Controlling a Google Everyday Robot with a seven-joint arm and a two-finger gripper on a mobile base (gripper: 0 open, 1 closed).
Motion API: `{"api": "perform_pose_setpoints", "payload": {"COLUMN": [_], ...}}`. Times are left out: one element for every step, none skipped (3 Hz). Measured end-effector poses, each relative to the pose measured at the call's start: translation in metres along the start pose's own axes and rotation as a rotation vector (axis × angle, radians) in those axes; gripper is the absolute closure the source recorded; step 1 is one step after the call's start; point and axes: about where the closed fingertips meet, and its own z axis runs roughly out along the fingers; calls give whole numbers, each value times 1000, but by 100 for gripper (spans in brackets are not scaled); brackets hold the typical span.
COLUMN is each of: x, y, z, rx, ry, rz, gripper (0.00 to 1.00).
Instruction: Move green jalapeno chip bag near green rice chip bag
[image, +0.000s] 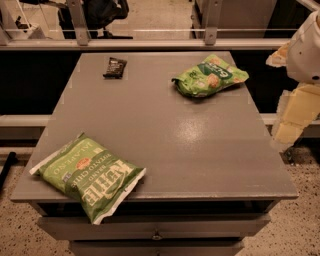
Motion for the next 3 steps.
{"api": "perform_pose_setpoints", "payload": {"x": [0, -9, -39], "y": [0, 9, 37], "z": [0, 8, 32], "rx": [0, -15, -78], "ry": [0, -15, -78], "rz": [0, -7, 14], "gripper": [0, 0, 0]}}
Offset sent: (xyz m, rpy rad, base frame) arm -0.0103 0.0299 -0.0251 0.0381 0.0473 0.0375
